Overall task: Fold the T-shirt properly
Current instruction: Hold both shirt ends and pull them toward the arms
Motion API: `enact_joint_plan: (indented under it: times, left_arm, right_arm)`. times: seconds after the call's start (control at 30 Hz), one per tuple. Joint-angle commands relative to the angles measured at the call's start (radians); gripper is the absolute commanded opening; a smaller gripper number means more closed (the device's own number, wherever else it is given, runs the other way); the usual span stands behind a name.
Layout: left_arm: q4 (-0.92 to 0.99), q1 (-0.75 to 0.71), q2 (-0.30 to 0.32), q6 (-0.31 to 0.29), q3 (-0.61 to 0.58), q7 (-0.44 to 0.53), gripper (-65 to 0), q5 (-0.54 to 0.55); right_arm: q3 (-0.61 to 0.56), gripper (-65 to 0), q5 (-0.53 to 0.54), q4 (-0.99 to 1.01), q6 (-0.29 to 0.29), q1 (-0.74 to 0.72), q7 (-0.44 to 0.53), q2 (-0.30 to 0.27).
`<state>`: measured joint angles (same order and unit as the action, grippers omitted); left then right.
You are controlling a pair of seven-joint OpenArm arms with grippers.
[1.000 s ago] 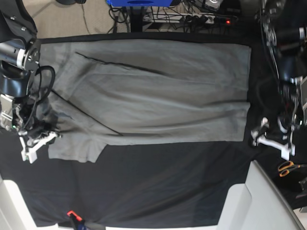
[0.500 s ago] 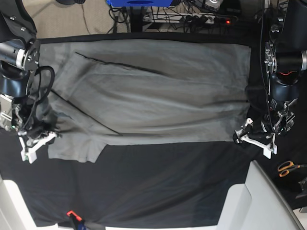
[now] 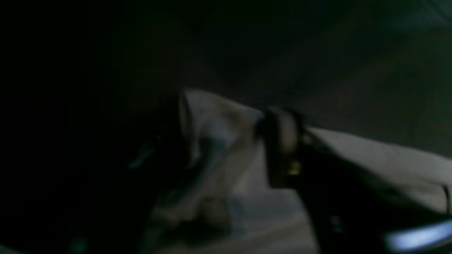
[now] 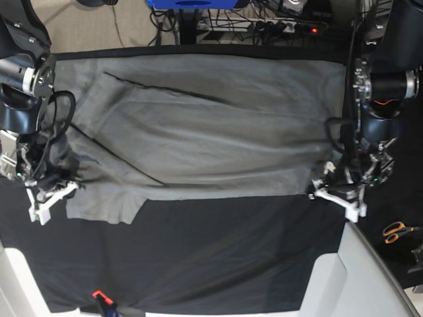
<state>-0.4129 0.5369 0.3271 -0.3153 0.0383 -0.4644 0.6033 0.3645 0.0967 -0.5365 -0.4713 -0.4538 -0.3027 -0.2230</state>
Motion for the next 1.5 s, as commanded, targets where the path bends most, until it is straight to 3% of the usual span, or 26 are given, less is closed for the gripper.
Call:
enact_joint_plan:
  times: [0.0, 0.2, 0.37, 0.47, 0.63, 0.97, 1.47]
  left_arm:
    - [-0.010, 0.022, 0.013, 0.000, 0.002, 0.000, -40.6, 0.000]
    - [-0.004, 0.022, 0.014, 0.008, 0.004, 0.037, -49.0, 0.000]
    - [0.049, 0.025, 0.025, 0.008, 0.002, 0.068, -65.0, 0.000]
    - [0.053, 0.027, 0.031, 0.011, -0.008, 0.075, -65.0, -0.007]
    - [0.019, 0.035, 0.045, 0.087, 0.004, 0.075, -65.0, -0.081]
    - [-0.223, 0.024, 0.065, 0.089, 0.001, -0.003, -65.0, -0.085]
    - [-0.332, 0.002, 0.065, 0.089, 0.005, -0.003, -65.0, -0.078]
  right_arm:
    - [0.003, -65.0, 0.011, -0.018, -0.008, -0.032, 0.021, -0.019]
    - [0.003, -65.0, 0.011, -0.018, -0.008, -0.032, 0.023, -0.020]
    - [0.003, -65.0, 0.011, -0.018, -0.008, -0.032, 0.024, -0.020]
    - [0.003, -65.0, 0.011, -0.018, -0.008, -0.032, 0.024, -0.020]
    - [0.003, -65.0, 0.011, -0.018, -0.008, -0.032, 0.024, -0.016]
    - [0.001, -65.0, 0.011, -0.032, -0.008, -0.053, 0.041, -0.014]
    - [-0.008, -65.0, 0.007, -0.129, -0.010, -0.053, 0.073, -0.022]
